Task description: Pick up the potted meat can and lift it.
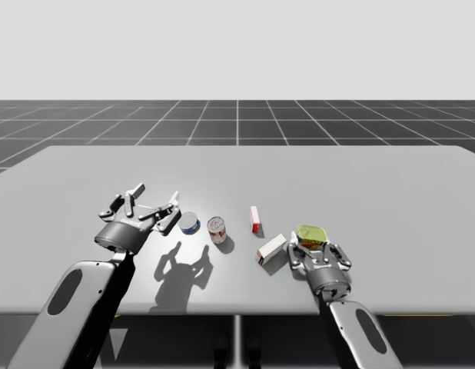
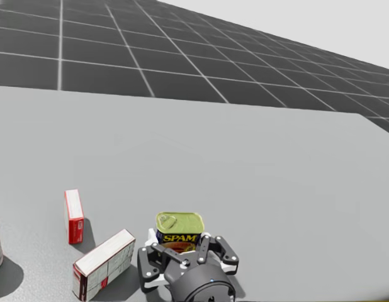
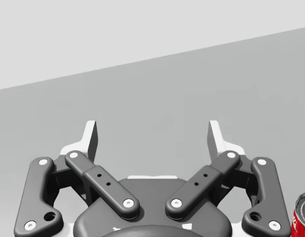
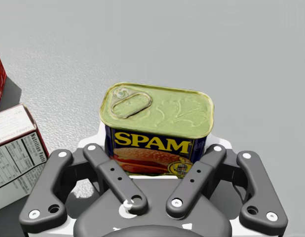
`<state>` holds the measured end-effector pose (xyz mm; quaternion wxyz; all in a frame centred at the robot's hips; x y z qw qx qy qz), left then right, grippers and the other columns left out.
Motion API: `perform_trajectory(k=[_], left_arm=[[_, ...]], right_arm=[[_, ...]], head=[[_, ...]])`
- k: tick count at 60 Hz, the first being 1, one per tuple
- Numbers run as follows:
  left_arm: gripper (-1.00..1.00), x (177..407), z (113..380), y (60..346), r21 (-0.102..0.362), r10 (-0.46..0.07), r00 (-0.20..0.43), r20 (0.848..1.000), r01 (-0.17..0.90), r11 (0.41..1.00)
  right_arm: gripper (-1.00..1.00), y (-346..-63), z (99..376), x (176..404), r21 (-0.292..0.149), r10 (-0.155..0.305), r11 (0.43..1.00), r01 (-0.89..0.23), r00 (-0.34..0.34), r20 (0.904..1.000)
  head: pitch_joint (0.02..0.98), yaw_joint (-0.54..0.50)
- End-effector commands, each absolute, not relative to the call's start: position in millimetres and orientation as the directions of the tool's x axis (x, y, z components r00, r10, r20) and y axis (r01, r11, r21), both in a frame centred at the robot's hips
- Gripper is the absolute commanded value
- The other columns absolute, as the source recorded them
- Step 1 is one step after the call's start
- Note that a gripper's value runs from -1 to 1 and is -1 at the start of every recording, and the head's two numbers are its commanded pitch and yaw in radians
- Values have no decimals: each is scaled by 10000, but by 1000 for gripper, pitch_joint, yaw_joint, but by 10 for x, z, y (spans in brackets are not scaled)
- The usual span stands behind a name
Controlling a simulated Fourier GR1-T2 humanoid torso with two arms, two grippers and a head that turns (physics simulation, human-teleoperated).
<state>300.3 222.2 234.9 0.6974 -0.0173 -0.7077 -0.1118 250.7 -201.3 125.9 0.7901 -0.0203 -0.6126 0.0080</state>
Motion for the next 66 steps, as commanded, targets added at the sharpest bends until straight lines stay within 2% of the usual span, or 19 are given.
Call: perform_trajectory(k=[1,13,20,23,25,33,39,46,48,49,54,62,66], left_arm=[[-1000,2998,2339,2218,1353,-1332,-239,9908,1801,9743],[-1000,2992,2335,2219,1352,-1330,-243,9908,1801,9743],[-1000,2991,2334,2221,1342,-1320,-243,9910,1790,9747],[-1000,2991,2333,2222,1363,-1342,-241,9907,1764,9748],[-1000,2990,2334,2225,1355,-1335,-231,9908,1747,9753],[-1000,2989,2336,2228,1326,-1308,-218,9912,1716,9762],[-1000,2990,2338,2230,1317,-1299,-219,9913,1708,9765],[-1000,2993,2341,2232,1308,-1289,-220,9914,1682,9770],[-1000,2995,2342,2233,1308,-1290,-219,9914,1673,9772],[-1000,2996,2342,2234,1313,-1294,-219,9913,1666,9773],[-1000,2995,2344,2237,1306,-1287,-216,9914,1637,9778],[-1000,2996,2347,2236,1302,-1284,-219,9915,1602,9785],[-1000,2996,2347,2238,1301,-1283,-215,9915,1584,9788]], right_arm=[[1000,-2073,1169,2473,-569,262,9930,1034,2769,9606],[1000,-2075,1169,2468,-586,295,9930,1026,2651,9638],[1000,-2074,1230,2472,-666,457,9935,923,2123,9761],[1000,-2080,1292,2469,-879,695,9914,975,1777,9816],[1000,-2081,1393,2465,-859,703,9912,1005,1497,9862],[1000,-2101,1720,2473,-936,867,9904,1018,704,9937],[1000,-2101,1973,2494,-1024,1019,9895,1022,103,9947],[1000,-2105,2285,2519,-1128,1204,9876,1096,-655,9906],[1000,-2106,2351,2519,-1183,1289,9861,1163,-878,9878],[1000,-2110,2447,2519,-1241,1386,9846,1233,-1170,9834],[1000,-2102,2641,2506,-1145,1339,9854,1256,-1584,9783],[1000,-2064,2967,2493,-1103,1373,9860,1249,-2337,9626],[1000,-2033,3130,2493,-1122,1421,9861,1222,-2728,9515]], head=[[525,-438],[433,-454],[428,-456],[430,-457],[431,-456],[436,-457],[437,-458],[438,-460],[439,-461],[440,-462],[440,-462],[446,-463],[447,-463]])
